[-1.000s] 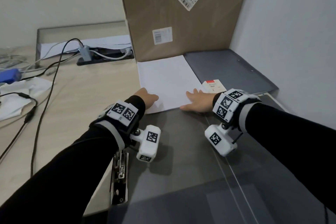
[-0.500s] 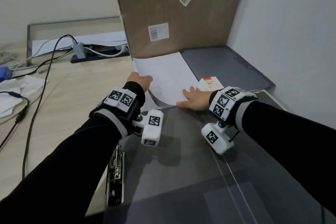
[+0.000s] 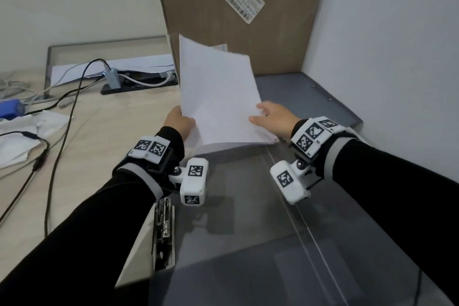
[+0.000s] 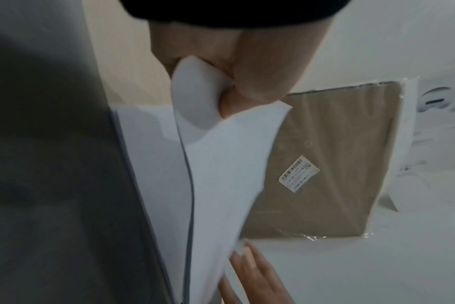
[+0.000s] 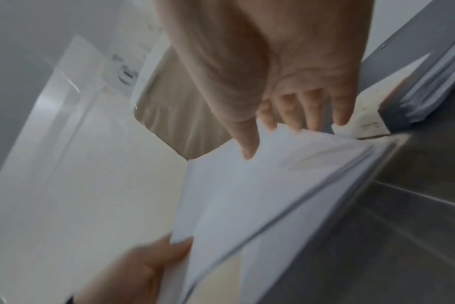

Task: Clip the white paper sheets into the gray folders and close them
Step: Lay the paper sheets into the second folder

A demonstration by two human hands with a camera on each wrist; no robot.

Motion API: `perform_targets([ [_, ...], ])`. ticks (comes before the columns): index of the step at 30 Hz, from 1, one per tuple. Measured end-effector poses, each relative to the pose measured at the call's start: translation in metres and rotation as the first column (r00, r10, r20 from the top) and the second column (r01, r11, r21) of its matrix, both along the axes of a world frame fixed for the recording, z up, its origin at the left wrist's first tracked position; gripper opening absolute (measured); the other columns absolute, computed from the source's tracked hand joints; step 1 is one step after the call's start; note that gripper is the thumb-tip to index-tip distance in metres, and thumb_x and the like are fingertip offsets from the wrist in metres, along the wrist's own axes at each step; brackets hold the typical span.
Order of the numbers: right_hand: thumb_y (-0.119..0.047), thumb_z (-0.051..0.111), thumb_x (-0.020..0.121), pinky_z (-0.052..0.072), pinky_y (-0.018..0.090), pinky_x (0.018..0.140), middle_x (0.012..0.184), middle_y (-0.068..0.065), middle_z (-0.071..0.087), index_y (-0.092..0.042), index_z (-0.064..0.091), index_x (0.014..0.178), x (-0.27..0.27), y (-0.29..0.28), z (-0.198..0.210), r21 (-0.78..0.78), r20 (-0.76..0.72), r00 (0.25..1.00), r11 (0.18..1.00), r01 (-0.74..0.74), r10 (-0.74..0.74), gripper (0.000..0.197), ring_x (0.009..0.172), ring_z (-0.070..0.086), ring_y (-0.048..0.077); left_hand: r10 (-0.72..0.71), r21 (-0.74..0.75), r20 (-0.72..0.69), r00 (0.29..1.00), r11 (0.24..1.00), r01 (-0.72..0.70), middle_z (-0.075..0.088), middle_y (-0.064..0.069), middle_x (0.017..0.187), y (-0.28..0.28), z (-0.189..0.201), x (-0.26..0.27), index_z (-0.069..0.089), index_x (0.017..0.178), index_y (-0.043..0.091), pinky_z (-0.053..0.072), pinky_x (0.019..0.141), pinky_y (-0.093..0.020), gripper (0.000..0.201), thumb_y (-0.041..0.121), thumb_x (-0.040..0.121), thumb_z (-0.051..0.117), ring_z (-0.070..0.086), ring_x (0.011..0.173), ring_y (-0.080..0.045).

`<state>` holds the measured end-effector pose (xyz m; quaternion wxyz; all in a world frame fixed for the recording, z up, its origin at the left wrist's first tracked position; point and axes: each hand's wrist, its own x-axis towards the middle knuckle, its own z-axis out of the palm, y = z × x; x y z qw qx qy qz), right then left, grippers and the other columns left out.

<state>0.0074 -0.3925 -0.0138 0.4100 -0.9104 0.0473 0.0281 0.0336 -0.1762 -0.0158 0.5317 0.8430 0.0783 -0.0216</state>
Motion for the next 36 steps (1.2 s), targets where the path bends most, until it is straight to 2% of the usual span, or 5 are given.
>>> perform_targets([
  [3, -0.034, 0.082, 0.066, 0.049, 0.038, 0.092, 0.13, 0.006, 0.057, -0.004, 0.037, 0.139, -0.009, -0.015, 0.014, 0.361, -0.07, 0.989, 0.921, 0.145, -0.128, 0.091, 0.111, 0.059, 0.023, -0.071, -0.306, 0.056, 0.996, 0.948, 0.085, 0.061, -0.016, 0.114, 0.017, 0.002, -0.03, 0.046, 0.129, 0.003, 0.044, 0.1, -0.05, 0.039, -0.007, 0.091, 0.04, 0.057, 0.104, -0.032],
  [12, -0.01, 0.073, 0.071, 0.057, 0.038, 0.086, 0.11, 0.011, 0.069, -0.004, 0.062, 0.113, -0.072, -0.01, 0.039, 0.772, 0.034, 0.999, 0.635, -0.029, 0.005, 0.044, 0.091, 0.07, 0.022, -0.202, -0.481, 0.203, 0.958, 0.832, 0.277, 0.068, -0.004, 0.103, 0.038, 0.024, -0.085, 0.057, 0.111, 0.013, 0.058, 0.071, -0.026, 0.042, -0.006, 0.074, 0.062, 0.068, 0.086, -0.016],
  [21, -0.006, 0.068, 0.083, 0.051, 0.044, 0.095, 0.118, 0.02, 0.065, -0.01, 0.064, 0.097, -0.108, 0.023, 0.005, 0.672, 0.049, 0.981, 0.732, 0.108, -0.189, 0.015, 0.098, 0.064, 0.029, -0.103, -0.376, 0.001, 0.995, 0.922, 0.096, 0.064, -0.014, 0.124, 0.011, 0.014, -0.109, 0.057, 0.126, 0.005, 0.046, 0.103, -0.045, 0.057, 0.037, 0.08, 0.069, 0.062, 0.111, -0.029],
  [28, -0.014, 0.059, 0.09, 0.044, 0.024, 0.081, 0.111, 0.006, 0.062, 0.003, 0.059, 0.12, -0.126, 0.012, 0.023, 0.299, 0.096, 0.955, 0.923, 0.242, -0.281, 0.034, 0.099, 0.06, 0.021, -0.124, -0.195, 0.038, 0.991, 0.972, 0.129, 0.06, -0.009, 0.121, 0.041, 0.023, -0.112, 0.055, 0.128, 0.008, 0.044, 0.087, -0.03, 0.04, 0.019, 0.089, 0.059, 0.056, 0.106, -0.02],
  [36, -0.019, 0.067, 0.085, 0.047, 0.045, 0.101, 0.12, 0.02, 0.064, 0.007, 0.054, 0.122, -0.155, 0.01, -0.008, 0.042, -0.295, 0.946, 0.987, 0.153, -0.134, 0.047, 0.111, 0.061, 0.035, -0.074, -0.014, -0.181, 0.981, 0.997, 0.072, 0.041, -0.014, 0.146, 0.083, -0.014, -0.132, 0.039, 0.142, 0.006, 0.036, 0.107, -0.037, 0.05, 0.012, 0.094, 0.051, 0.039, 0.135, -0.028],
])
